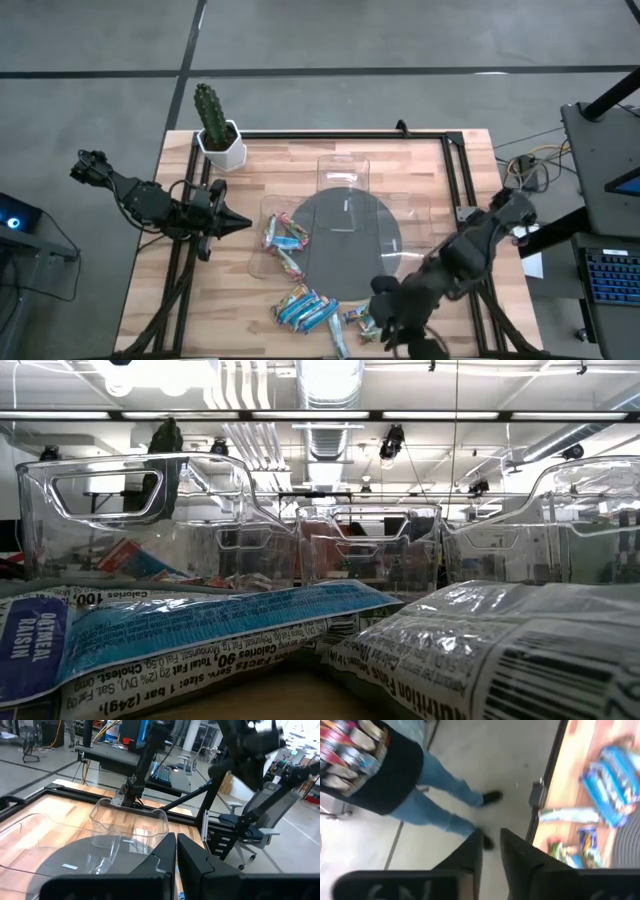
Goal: Pick and place Granola Bars by type
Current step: Put the red granola bar into the left transparent bin
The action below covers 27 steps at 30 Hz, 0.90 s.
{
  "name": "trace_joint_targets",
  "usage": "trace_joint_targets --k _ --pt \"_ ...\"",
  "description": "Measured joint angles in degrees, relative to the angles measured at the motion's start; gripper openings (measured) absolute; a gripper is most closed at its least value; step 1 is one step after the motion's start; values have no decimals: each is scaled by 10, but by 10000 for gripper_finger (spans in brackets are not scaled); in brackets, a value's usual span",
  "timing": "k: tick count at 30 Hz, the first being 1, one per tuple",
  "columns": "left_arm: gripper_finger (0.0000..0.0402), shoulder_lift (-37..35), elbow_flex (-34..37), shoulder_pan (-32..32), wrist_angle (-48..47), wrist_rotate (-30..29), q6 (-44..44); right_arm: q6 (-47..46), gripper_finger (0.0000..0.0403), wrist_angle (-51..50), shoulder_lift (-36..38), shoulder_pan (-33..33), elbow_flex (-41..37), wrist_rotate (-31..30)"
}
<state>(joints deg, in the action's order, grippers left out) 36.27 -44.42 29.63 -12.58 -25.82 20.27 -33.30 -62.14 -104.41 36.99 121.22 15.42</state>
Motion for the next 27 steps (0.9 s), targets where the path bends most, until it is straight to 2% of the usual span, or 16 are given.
trace_joint_targets --k 8,14,19,25,27 --pt "0 5 0 0 0 0 9 0 163 -132 -104 15 104 -5" --pt "0 7 0 0 0 0 10 6 211 -161 -148 16 117 -9" --pt "0 7 0 0 0 0 24 -10 227 -182 -171 18 102 -10" --pt "0 7 0 0 -1 8 25 -70 226 -217 -191 28 82 -87" --pt "0 7 0 0 -1 9 25 -75 226 -214 -192 33 73 -94"
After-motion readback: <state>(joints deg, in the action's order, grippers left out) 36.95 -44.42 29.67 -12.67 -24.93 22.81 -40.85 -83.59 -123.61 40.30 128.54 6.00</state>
